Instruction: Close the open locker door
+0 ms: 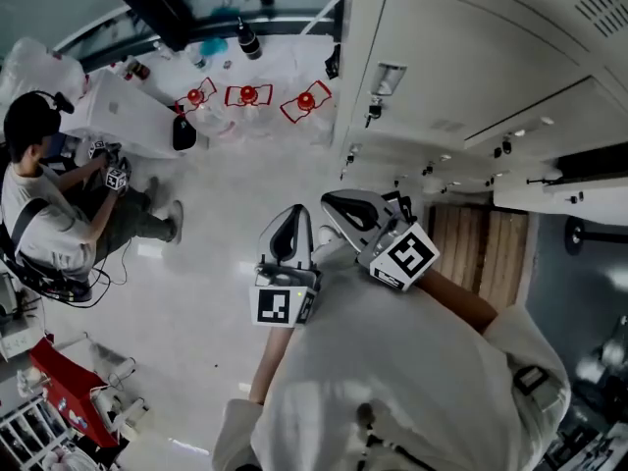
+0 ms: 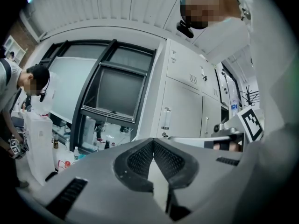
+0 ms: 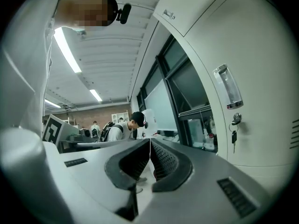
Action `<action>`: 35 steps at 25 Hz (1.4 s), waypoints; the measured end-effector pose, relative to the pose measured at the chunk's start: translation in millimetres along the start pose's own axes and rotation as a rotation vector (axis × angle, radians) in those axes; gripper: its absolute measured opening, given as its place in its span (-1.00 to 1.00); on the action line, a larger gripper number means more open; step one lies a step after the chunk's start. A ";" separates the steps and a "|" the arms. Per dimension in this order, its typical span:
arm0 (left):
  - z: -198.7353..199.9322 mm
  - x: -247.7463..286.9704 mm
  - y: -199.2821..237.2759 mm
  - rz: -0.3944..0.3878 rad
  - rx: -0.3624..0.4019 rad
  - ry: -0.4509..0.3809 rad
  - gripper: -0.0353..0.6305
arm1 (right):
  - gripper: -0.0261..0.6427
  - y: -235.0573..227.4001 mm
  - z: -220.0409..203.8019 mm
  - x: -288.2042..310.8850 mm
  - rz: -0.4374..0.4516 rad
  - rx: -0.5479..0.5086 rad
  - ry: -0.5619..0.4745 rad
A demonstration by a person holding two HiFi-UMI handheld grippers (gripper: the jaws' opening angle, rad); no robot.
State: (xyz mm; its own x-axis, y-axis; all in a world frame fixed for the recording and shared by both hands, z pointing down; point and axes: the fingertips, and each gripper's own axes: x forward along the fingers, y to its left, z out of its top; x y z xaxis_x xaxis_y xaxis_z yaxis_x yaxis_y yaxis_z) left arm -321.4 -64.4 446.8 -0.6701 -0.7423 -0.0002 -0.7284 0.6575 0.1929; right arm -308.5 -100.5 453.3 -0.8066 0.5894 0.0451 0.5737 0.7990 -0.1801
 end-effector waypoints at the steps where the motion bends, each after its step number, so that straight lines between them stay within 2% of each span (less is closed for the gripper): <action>1: 0.5 -3.0 1.4 0.015 0.002 -0.004 -0.87 | -0.84 2.4 -0.2 0.8 0.007 0.007 -0.005; 5: -1.0 -12.5 3.2 0.054 0.009 0.001 -0.87 | -0.84 8.8 1.5 3.1 0.006 0.042 -0.025; 10: -2.4 -18.3 5.8 0.080 -0.011 -0.008 -0.87 | -0.84 13.8 -9.3 0.0 0.038 0.015 0.019; 25: -8.1 -16.7 -11.7 0.020 -0.017 0.016 -0.87 | -0.84 13.7 -9.1 -13.8 -0.027 0.023 0.008; 29: -6.9 -19.7 -16.1 0.015 -0.004 0.008 -0.87 | -0.84 17.3 -8.1 -14.0 -0.023 0.025 0.002; 35: -8.3 -26.4 -12.4 0.038 -0.024 0.005 -0.87 | -0.84 23.2 -14.0 -15.4 0.001 0.001 0.029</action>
State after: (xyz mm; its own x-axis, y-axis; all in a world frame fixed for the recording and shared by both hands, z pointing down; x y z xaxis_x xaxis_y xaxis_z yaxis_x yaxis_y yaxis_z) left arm -293.5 -54.0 452.5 -0.6964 -0.7175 0.0119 -0.6988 0.6818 0.2163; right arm -280.7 -89.4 462.2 -0.8015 0.5935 0.0733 0.5745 0.7983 -0.1810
